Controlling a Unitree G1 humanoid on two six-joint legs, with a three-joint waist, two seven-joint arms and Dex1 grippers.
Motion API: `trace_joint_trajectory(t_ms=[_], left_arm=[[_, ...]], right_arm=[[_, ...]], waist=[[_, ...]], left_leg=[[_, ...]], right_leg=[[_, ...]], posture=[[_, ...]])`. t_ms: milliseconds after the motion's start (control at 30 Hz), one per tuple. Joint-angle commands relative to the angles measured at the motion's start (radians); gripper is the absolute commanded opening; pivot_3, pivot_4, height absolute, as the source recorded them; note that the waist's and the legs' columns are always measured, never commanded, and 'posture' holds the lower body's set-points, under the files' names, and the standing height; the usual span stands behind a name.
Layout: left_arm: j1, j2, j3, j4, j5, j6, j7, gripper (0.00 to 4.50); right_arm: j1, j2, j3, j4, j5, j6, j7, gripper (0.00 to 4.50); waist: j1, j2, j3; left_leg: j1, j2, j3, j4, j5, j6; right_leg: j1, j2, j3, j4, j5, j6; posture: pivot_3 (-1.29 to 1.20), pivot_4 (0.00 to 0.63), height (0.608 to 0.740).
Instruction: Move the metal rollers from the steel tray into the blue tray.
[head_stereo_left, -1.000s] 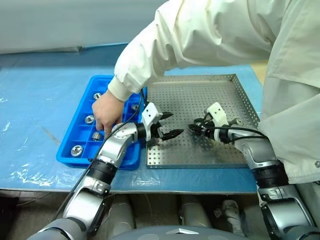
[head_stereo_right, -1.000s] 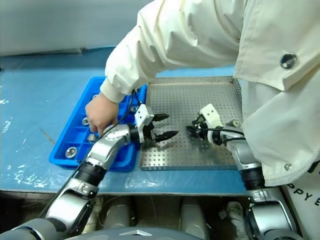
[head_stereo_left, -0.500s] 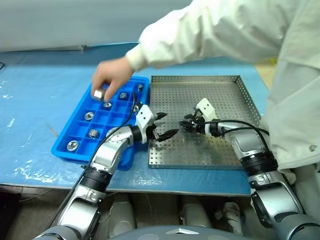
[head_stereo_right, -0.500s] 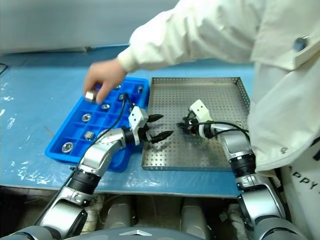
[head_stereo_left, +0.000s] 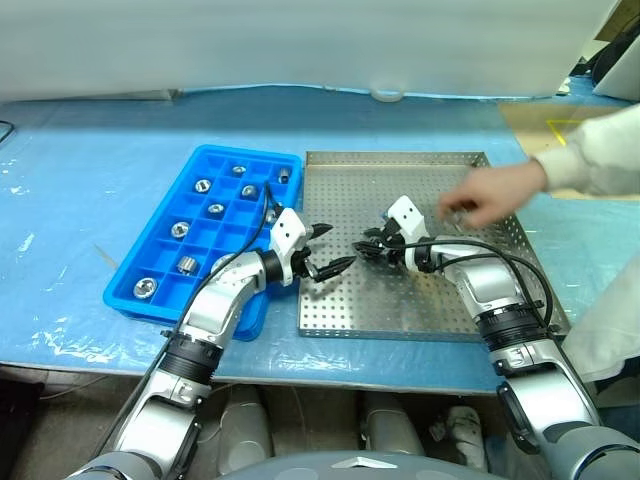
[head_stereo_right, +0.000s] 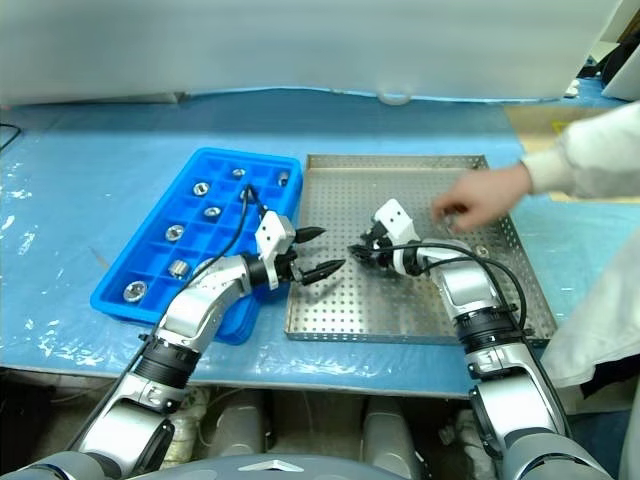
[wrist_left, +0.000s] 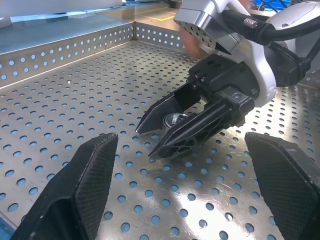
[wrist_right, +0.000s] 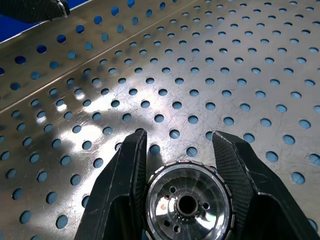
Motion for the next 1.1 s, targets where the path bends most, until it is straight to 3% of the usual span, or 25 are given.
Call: trace_joint_trajectory(t_ms=[33,233,433,900,1100], left_arm=[[-0.002,0.02,0.037,-0.026,-0.006,-0.004,0.02,4.28],[0.028,0.003,0.135,-0.119,-0.069,-0.004,0.102,4.28],[0.101,-0.013,0.248,-0.258,-0.144,0.009,0.208,4.28],[0.331,0.021,0.329,-0.486,-0.147,0.031,0.372,4.28],[0.42,0.049,0.346,-0.547,-0.14,0.041,0.415,4.28]], right_arm=[[-0.027,0.031,-0.025,-0.018,0.031,-0.032,0.007,1.67],[-0.128,0.128,-0.134,-0.032,0.225,0.014,0.099,1.67],[-0.274,0.206,-0.177,0.067,0.337,0.055,0.2,1.67],[-0.404,0.34,-0.011,0.357,0.156,-0.121,0.294,1.67],[-0.471,0.38,0.008,0.568,0.048,-0.195,0.183,1.67]], waist=[[0.0,0.0,0.0],[0.003,0.0,0.0],[0.059,-0.001,0.001],[0.167,-0.001,0.001],[0.219,0.0,0.001]], left_leg=[[0.0,0.0,0.0,0.0,0.0,0.0],[-0.002,0.0,0.0,-0.001,0.0,0.0],[-0.004,0.001,-0.001,-0.001,0.0,0.0],[-0.012,0.002,-0.008,-0.002,0.001,-0.002],[-0.014,0.002,-0.015,-0.003,0.002,-0.004]], right_leg=[[0.0,0.0,0.0,0.0,0.0,0.0],[-0.003,0.0,0.0,0.0,0.0,0.0],[-0.003,0.0,-0.003,0.0,-0.001,-0.002],[-0.005,-0.001,-0.012,-0.001,-0.002,-0.003],[-0.004,-0.001,-0.017,0.0,-0.003,-0.003]], posture=[[0.07,0.15,0.74],[0.2,0.15,0.74],[0.33,0.15,0.74],[0.57,0.15,0.74],[0.61,0.15,0.74]])
